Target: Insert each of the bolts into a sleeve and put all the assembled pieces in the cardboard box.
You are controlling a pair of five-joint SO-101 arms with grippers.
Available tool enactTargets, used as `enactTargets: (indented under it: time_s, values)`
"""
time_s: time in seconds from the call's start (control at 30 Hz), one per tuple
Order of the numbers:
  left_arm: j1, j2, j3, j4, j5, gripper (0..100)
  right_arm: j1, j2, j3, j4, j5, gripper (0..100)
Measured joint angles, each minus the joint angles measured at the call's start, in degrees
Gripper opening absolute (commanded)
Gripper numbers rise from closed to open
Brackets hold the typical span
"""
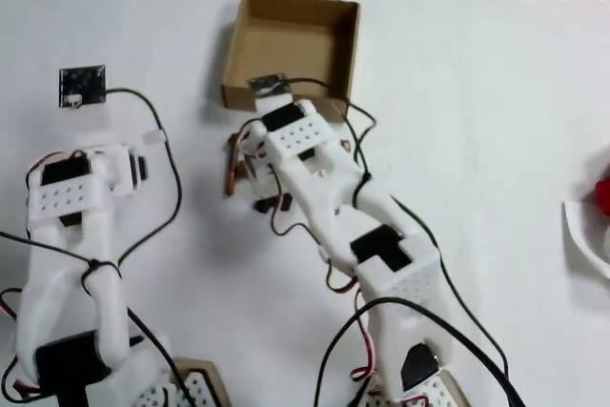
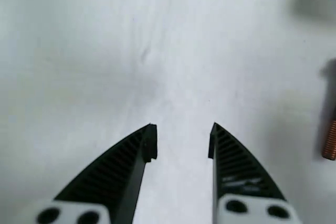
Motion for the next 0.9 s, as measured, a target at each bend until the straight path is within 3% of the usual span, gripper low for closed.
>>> enactTargets:
  time_s: [0.47,0.6,0.9]
  values:
    - [0.0,0.0,0.0,0.0,0.0,19,1.32,3.87,-0.79,-2.81,-0.09,13.5]
    - [0.0,0.0,0.0,0.0,0.0,19,1.49,4.22,-1.67,-2.64,-0.18,0.7]
    - [0.0,0.53,0.0,0.0,0.0,19,2.64,4.4,-2.11,-0.53,-0.09,2.1]
